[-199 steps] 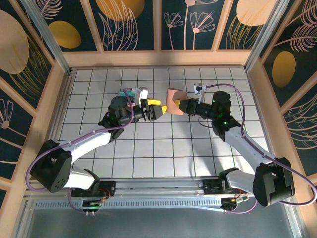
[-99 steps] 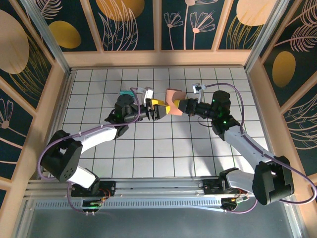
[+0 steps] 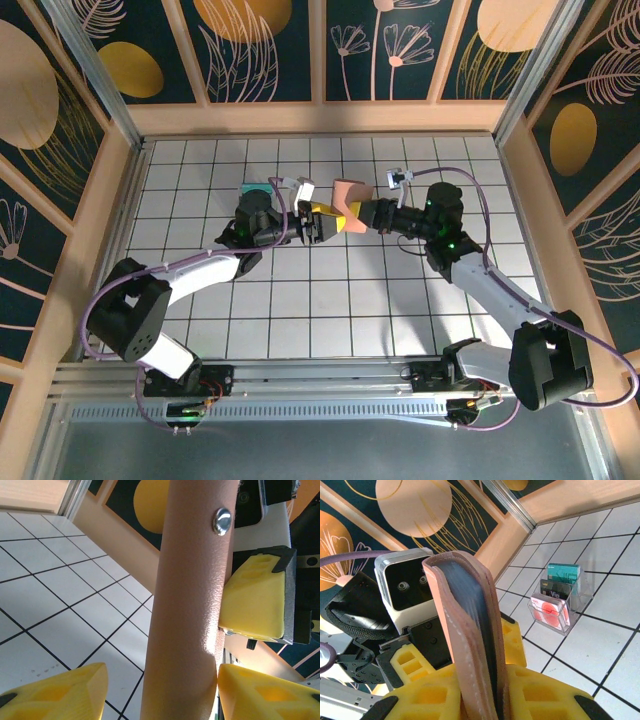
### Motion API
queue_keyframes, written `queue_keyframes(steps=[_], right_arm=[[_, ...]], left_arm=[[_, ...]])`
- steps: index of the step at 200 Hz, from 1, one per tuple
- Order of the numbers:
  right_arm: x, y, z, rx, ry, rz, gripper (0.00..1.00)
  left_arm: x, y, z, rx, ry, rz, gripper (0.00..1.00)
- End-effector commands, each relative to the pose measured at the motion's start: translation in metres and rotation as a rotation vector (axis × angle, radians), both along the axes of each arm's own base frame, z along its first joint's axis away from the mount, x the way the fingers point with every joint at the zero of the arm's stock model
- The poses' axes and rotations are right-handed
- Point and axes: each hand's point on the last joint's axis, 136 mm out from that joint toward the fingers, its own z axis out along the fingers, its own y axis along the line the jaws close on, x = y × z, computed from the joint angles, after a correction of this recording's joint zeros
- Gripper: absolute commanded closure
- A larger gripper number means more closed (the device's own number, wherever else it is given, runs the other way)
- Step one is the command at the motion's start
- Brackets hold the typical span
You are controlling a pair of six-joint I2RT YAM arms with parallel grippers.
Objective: Take the credit cards out of the card holder
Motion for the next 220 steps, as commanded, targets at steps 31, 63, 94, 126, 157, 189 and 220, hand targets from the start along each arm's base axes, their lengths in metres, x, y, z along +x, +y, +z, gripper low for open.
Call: queue_keyframes(steps=[31,63,94,126,157,189,220], right_arm=[[-0.009,0.010,0.021,0.024,-0.075,0.066,1.00],[-0.011,0.011,0.022,0.020,-0.079,0.074,1.00],[-0.012,0.012,0.023,0.019,-0.083,0.081,1.00],[-0.012,0.011,0.021,0.010,-0.093,0.071,1.00],[-0.006,0.008,0.019,-0.020,-0.078,0.027,1.00],[0.003,0.000,0.022,-0.061,-0.064,-0.048,0.90],[0.010,-0.013,0.029,-0.116,-0.075,-0.151,0.53]], left_arm=[[0.001,-0.006,0.028,-0.059,-0.080,-0.019,0.40],[0.004,-0.008,0.033,-0.049,-0.095,-0.024,0.46],[0.004,-0.010,0.032,-0.046,-0.085,-0.037,0.62],[0.002,-0.010,0.032,-0.049,-0.076,-0.045,0.78],[0.003,-0.009,0.032,-0.040,-0.074,-0.031,0.95],[0.007,-0.007,0.031,-0.031,-0.070,-0.001,1.00],[0.011,-0.002,0.027,0.007,-0.076,0.043,1.00]])
